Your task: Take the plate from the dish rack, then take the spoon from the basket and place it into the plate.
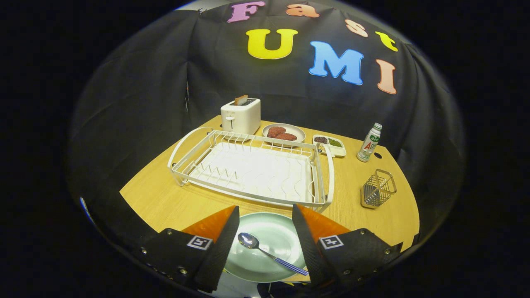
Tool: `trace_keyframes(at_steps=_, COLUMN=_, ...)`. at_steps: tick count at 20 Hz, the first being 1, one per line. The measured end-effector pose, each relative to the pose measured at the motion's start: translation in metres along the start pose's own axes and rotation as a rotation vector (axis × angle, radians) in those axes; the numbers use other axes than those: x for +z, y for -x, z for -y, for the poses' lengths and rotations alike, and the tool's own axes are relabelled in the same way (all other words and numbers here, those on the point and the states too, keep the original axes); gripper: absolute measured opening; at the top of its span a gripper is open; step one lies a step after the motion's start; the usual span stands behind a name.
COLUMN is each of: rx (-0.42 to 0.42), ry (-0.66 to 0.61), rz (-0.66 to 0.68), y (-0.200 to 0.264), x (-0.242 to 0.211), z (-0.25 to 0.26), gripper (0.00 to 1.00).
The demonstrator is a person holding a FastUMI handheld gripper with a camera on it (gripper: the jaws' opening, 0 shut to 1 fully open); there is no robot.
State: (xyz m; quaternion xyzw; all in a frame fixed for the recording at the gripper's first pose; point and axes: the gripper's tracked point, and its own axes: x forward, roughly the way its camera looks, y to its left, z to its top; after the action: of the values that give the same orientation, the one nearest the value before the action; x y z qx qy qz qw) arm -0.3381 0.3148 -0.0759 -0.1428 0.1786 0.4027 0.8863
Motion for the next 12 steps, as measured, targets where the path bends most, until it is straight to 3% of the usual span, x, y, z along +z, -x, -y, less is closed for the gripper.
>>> trace_keyframes(at_steps=1, rx=0.004, ry=0.004, rz=-0.001, y=-0.002, x=0.0, z=0.0, gripper=0.85)
trace_keyframes(at_steps=2, rx=0.007, ry=0.005, rz=0.003, y=0.0, x=0.001, z=-0.001, gripper=0.99)
trace_keyframes(at_steps=7, rx=-0.031, ry=-0.021, rz=0.085, y=0.009, x=0.028, z=0.011, gripper=0.97)
trace_keyframes(at_steps=12, rx=-0.118, ry=-0.074, rz=0.294, y=0.044, x=0.102, z=0.049, gripper=0.97)
